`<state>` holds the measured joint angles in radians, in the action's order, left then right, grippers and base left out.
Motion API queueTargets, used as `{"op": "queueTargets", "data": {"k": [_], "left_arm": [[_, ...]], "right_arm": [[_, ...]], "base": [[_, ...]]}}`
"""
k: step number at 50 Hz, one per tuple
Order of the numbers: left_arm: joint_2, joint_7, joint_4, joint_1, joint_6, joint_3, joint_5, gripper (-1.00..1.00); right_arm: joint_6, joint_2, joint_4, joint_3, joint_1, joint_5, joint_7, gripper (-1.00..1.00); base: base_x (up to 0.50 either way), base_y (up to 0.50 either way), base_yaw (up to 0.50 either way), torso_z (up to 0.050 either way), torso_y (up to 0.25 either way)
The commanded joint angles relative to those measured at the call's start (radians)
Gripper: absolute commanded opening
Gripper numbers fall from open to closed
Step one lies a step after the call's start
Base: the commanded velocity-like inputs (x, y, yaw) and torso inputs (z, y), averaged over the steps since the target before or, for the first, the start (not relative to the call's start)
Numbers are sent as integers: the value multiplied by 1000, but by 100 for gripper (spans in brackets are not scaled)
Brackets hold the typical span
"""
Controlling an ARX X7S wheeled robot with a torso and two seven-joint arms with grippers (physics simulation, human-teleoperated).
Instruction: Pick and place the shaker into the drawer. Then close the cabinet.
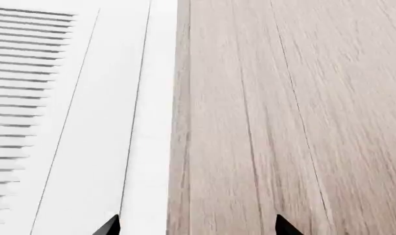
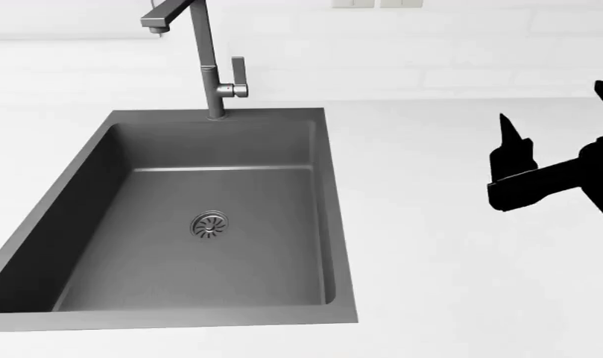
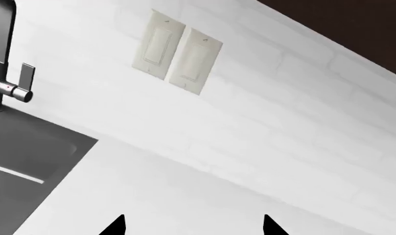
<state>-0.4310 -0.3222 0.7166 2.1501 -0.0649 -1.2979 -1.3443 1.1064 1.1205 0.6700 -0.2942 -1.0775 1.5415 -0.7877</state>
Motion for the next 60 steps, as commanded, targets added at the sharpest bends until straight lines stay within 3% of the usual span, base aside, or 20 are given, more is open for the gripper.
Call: {"op": "queueTargets", "data": {"k": [1,3,5,11,18,26,38,50,60], "left_arm": [[-920,-583,-1047,-476,-227,-69,-285,100],[-1067,-515,-1347,-558,-310,-123,-308,100],[-1140,-506,-1401,-603,-403,-165,-268,100],[-1140,-568,-1337,-623,-410,-182,-176,100],[-1140,-572,-1282,-648,-439,-203,-142,100],[-1140,-589,-1259,-692,-507,-243,-115,100],[-1140,-593,-1239,-755,-606,-299,-84,100],[-1140,-598,-1232,-782,-641,-322,-68,100],[-1140,-594,-1239,-797,-668,-332,-65,100]], "right_arm": [[121,-77,-41,-88,-179,-45,93,100],[121,-95,-51,-104,-185,-78,125,100],[122,-115,-59,-124,-193,-113,157,100],[110,-171,-59,-215,-252,-261,350,100],[196,-264,-67,-399,-477,-388,634,100],[159,-351,-83,-671,-741,-593,1038,100],[1,-433,-140,-938,-856,-821,1312,100],[-217,-550,-337,-958,-1022,-973,1480,100],[-248,-645,-522,-808,-1169,-926,1551,100]], "base": [[0,0,0,0,0],[0,0,0,0,0],[0,0,0,0,0],[0,0,0,0,0],[0,0,0,0,0],[0,0,0,0,0],[0,0,0,0,0],[0,0,0,0,0],[0,0,0,0,0]]}}
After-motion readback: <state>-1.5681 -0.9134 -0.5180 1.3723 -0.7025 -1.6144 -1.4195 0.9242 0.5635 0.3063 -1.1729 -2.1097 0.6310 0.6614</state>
